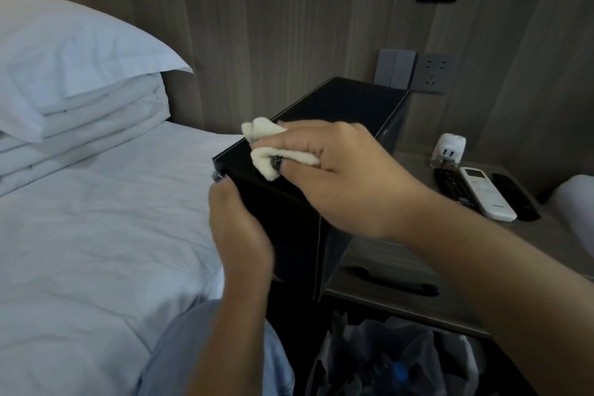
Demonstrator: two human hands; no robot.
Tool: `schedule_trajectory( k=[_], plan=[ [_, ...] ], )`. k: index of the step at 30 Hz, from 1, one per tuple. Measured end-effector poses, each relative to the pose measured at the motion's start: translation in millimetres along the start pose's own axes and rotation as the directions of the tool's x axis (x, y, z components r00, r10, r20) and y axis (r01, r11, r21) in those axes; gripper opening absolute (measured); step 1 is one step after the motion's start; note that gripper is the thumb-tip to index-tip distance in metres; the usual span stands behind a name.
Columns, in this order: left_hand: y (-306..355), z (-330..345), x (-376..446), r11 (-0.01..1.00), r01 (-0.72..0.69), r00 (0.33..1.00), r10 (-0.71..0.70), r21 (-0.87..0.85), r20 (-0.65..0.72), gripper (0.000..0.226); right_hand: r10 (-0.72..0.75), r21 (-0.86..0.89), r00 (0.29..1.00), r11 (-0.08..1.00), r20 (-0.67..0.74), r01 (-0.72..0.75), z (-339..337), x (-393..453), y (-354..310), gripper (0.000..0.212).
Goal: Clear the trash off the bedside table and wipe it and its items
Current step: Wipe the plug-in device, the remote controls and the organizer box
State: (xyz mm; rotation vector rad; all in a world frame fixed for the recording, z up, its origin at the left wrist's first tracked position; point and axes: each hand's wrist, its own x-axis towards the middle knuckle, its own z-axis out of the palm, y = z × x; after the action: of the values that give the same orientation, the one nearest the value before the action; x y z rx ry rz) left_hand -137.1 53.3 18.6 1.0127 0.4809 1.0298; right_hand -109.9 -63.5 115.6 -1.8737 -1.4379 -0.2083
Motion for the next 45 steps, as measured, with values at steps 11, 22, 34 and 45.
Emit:
schedule_trajectory(
  k=[11, 22, 34, 45],
  plan=[
    [74.5, -7.5, 43.7, 0.816, 0.139, 0.832, -0.403, 0.560, 0.382, 0.011, 0.412, 0.324, 0.711, 0.908, -0.569, -0.267, 10.2, -25.7, 13.5, 0.035],
    [103.0, 94.1, 76.6, 0.379, -0.337, 0.882, -0.192, 0.862, 0.429, 0.053, 0.529, 0.407, 0.689, 0.842, -0.495, -0.354, -9.8, -16.8, 24.6, 0.032],
    [83.8, 51.8, 71.1, 0.608, -0.381, 0.924, 0.262, 0.696, 0.277, 0.065, 0.793, 0.817, 0.460, 0.536, -0.400, -0.212, -50.6, -7.4, 46.7, 0.010],
    [72.8, 79.7, 41.2, 0.919, -0.348, 0.937, 0.350, 0.188, 0.024, 0.044, 0.385, 0.436, 0.570, 0.899, -0.726, -0.051, -98.1, 4.6, -1.8, 0.035]
  ],
)
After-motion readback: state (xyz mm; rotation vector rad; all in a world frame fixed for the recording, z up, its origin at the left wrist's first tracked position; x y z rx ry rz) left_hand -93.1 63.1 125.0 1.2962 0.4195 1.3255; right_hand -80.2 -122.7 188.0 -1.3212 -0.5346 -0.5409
